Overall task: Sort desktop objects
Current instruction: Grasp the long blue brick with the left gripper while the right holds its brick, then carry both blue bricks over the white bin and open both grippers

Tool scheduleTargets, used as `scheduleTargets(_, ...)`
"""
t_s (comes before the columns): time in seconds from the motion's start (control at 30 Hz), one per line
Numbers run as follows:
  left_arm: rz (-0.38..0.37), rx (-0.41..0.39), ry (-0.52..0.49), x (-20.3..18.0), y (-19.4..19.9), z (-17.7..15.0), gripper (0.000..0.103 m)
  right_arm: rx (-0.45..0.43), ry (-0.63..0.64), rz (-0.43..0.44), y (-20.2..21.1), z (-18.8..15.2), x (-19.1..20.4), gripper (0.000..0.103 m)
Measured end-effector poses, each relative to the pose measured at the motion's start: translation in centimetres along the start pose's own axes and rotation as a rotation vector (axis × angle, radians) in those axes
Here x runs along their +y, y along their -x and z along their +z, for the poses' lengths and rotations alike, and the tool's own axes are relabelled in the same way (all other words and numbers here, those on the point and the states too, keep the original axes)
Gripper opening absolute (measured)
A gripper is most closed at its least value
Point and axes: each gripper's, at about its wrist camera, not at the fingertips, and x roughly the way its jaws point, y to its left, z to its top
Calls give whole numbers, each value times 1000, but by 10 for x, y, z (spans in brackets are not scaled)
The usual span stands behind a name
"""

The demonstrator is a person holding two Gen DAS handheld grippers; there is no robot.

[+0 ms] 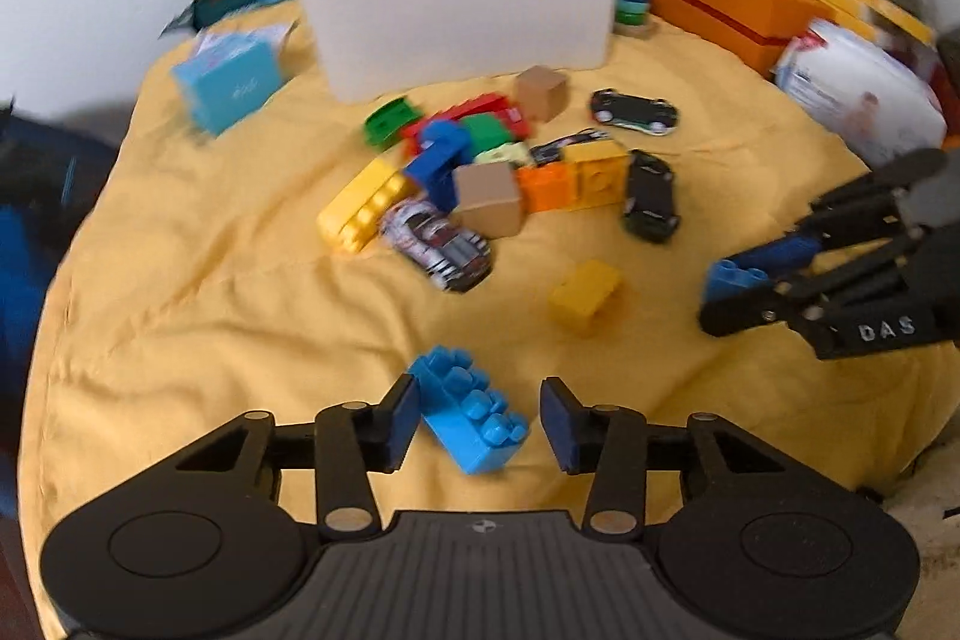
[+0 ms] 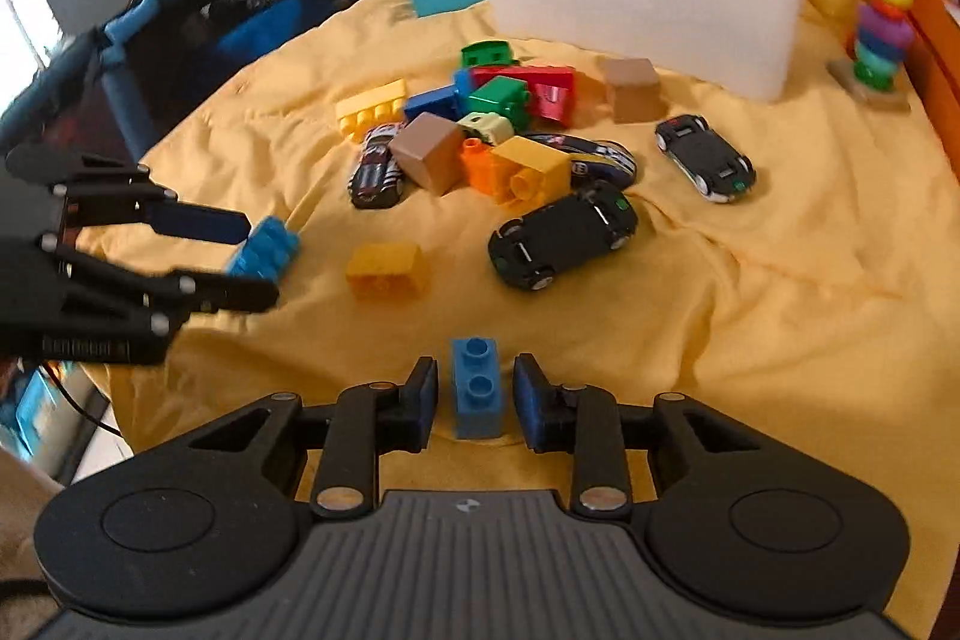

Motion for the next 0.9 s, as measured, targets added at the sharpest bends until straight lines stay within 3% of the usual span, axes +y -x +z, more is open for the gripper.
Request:
scheduleTargets(0.13,-15,32,31,2,-8,-8,39,2,23,4,3,-1,2,33)
scheduleTargets(0.33,-37,19,62,5,-6,-15,35,-7,58,-16,3,1,6,33)
scheduleTargets(0.5,-65,-6,82,9,-3,-15,33,-6,79,-39,1,0,7,17)
scheduleTargets(0.53,-73,-18,99,12,0,-13,28,-17,76,-34,3,1,7,17)
scheduleTargets(0.7,-112,-121,101,21,27,14,27,-91,71,-61,22,18,4,17)
scheduleTargets(0.9,-144,-292,64,31,56,77,27,-249,99,-149,52,65,-9,17)
